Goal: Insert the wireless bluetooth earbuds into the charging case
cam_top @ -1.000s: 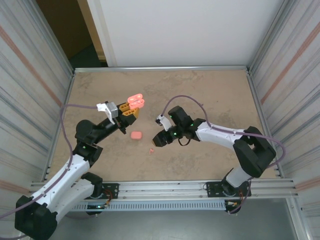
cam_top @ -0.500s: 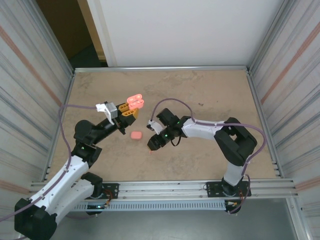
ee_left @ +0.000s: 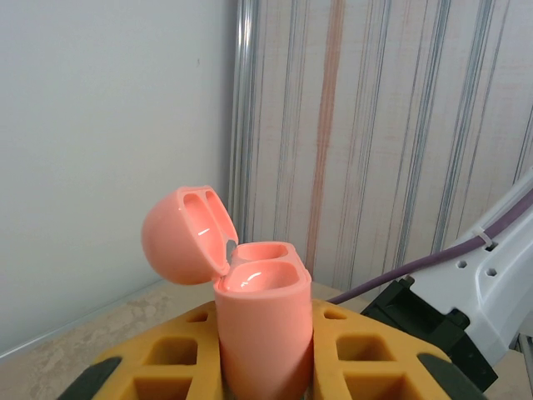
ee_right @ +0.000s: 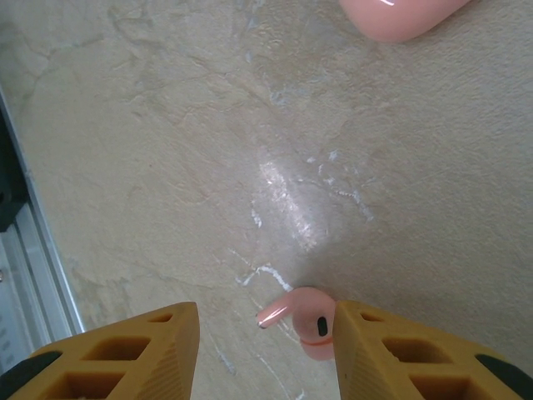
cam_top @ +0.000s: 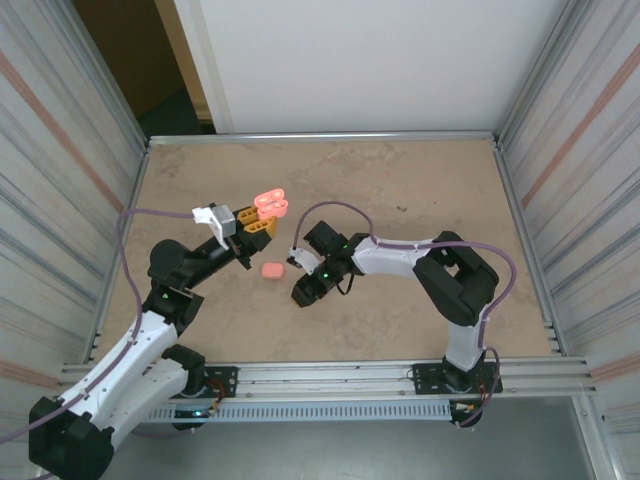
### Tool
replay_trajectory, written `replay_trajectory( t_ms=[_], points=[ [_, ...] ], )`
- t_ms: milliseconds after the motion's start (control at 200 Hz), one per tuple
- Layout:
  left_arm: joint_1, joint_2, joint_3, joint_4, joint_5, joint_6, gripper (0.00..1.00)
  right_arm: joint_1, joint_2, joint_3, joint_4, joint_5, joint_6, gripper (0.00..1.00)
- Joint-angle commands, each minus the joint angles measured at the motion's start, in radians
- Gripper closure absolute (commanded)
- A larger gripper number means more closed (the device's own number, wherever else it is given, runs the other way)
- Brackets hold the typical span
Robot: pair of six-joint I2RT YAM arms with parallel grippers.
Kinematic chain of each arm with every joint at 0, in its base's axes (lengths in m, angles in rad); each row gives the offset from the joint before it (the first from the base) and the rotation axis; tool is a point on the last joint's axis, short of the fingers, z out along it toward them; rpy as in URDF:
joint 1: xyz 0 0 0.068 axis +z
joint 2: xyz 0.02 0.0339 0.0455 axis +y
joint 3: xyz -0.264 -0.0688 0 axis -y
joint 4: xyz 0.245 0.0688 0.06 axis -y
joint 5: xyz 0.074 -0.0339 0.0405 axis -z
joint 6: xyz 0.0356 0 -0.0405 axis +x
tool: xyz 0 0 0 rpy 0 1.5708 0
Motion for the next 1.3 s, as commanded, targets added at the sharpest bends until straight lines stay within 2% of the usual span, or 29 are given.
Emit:
replay_trajectory(
  t_ms=[0,441,717,1293],
  points=[
    [0.007,-0.025,0.029,0.007,0.008,0.015,1.00,0.014,0.024,0.024,-0.034,0.013,-0.029,0.55],
    [0.006,-0.038,0.023,-0.004,0.005,0.013,1.00,0.045,0.053,0.024,-0.085,0.052,-0.056,0.57],
    [0.007,-0.039,0.024,-0.007,0.004,0.013,1.00,0.053,0.059,0.023,-0.108,0.071,-0.068,0.63],
    [0.007,-0.037,0.023,-0.010,0.003,0.009,1.00,0.053,-0.023,0.013,-0.135,0.090,-0.098,0.61]
  ],
)
